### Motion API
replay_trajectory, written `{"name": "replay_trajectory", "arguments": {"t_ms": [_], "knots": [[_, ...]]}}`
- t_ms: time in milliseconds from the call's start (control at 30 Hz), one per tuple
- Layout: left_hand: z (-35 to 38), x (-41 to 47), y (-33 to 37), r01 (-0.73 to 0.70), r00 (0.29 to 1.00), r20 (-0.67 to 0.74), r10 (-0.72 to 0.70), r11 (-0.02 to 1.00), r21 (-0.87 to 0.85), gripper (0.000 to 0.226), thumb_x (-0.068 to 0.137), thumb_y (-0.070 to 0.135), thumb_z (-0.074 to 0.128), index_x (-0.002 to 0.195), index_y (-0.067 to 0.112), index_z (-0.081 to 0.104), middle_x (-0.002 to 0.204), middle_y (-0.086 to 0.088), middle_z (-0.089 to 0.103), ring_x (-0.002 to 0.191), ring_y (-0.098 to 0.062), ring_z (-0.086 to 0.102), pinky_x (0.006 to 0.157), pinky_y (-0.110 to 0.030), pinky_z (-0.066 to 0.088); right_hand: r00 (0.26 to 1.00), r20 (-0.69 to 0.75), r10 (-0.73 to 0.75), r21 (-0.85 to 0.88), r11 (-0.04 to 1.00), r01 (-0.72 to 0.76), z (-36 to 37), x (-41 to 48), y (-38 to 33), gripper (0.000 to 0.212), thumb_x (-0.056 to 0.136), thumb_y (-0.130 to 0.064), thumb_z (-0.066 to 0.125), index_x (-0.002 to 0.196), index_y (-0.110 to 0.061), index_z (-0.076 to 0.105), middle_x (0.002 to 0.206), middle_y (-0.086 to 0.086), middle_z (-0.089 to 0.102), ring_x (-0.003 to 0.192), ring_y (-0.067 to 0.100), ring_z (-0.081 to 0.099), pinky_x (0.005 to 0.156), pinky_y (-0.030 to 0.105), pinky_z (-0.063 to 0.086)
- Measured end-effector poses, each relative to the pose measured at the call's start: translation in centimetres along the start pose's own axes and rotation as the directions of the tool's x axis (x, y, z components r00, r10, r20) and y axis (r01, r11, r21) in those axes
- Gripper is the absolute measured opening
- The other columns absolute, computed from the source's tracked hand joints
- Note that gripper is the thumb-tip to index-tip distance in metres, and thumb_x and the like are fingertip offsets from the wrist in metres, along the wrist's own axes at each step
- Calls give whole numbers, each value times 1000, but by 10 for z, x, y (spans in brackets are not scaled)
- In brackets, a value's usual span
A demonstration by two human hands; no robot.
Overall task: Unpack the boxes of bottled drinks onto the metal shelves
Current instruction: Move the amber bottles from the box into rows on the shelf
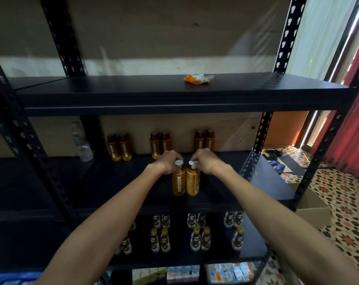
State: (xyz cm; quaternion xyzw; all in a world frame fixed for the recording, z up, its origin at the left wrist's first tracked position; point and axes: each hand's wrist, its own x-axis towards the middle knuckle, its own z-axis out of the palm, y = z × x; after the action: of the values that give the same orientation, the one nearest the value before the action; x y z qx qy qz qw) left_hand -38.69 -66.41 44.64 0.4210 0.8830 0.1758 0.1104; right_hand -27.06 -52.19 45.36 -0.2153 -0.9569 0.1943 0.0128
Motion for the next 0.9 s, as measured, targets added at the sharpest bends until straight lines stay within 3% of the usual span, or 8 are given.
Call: {"name": "replay_trajectory", "arguments": {"t_ms": [133, 300, 400, 500, 600, 667, 767, 900], "knots": [[3, 0, -1, 12, 1000, -19, -13, 1000, -18, 60, 82, 19, 80, 137, 23, 56, 145, -6, 46, 133, -25, 46, 105, -35, 43, 999, 32, 13, -27, 1000, -12, -8, 1, -3, 49, 90, -35, 75, 134, -17, 61, 139, 8, 49, 118, 27, 60, 97, 40, 53], [7, 2, -1, 20, 1000, 0, -20, 1000, 6, 56, 86, 20, 75, 137, 26, 51, 143, -9, 45, 129, -25, 47, 99, -35, 45, 995, 102, -18, -45, 999, 23, -4, 8, -1, 55, 94, -6, 63, 143, -30, 54, 153, 7, 42, 130, 24, 54, 106, 33, 48], [8, 2, 1, 20, 1000, -7, -20, 1000, 6, 52, 88, 18, 73, 135, 26, 51, 140, -9, 47, 126, -24, 49, 96, -34, 46, 999, 43, 12, -9, 1000, -11, -3, 6, 3, 47, 90, -27, 75, 135, -27, 61, 143, 7, 48, 123, 24, 57, 103, 37, 49], [8, 1, 0, 14, 1000, -11, -14, 1000, 6, 52, 88, 17, 73, 134, 26, 51, 139, -9, 48, 123, -23, 52, 92, -32, 48, 997, 60, 41, -20, 999, -40, -5, 5, 7, 67, 86, -40, 77, 146, -26, 49, 149, 9, 44, 132, 28, 49, 106, 41, 45], [9, -1, 1, 14, 1000, -12, -14, 1000, -5, 51, 89, 18, 72, 134, 27, 51, 139, -9, 48, 122, -23, 52, 88, -30, 47, 994, 106, -10, 15, 1000, 9, -2, 6, 10, 69, 92, -22, 73, 153, -29, 40, 157, 6, 39, 143, 26, 39, 114, 38, 38], [9, -2, 1, 14, 1000, -15, -14, 1000, -11, 51, 89, 17, 71, 134, 26, 51, 138, -9, 48, 122, -23, 52, 87, -30, 47, 997, 79, -9, 40, 999, 6, 2, 8, 12, 56, 91, -20, 73, 142, -30, 52, 149, 7, 48, 133, 24, 49, 108, 36, 44], [8, -4, 2, 14, 1000, -20, -14, 1000, -12, 50, 89, 17, 71, 134, 25, 51, 137, -8, 48, 122, -23, 52, 87, -30, 47, 998, 1, 65, 36, 997, -65, 4, 4, 10, 53, 85, -44, 77, 132, -32, 57, 135, 3, 50, 116, 23, 56, 89, 36, 49], [8, -4, 2, 1, 1000, -25, -2, 1000, -23, 49, 89, 14, 71, 133, 22, 52, 133, -7, 52, 122, -24, 51, 92, -33, 47, 998, 67, 7, 114, 993, -14, 9, 2, 11, 80, 87, -33, 77, 154, -29, 35, 157, 4, 39, 142, 26, 40, 111, 37, 39]]}}
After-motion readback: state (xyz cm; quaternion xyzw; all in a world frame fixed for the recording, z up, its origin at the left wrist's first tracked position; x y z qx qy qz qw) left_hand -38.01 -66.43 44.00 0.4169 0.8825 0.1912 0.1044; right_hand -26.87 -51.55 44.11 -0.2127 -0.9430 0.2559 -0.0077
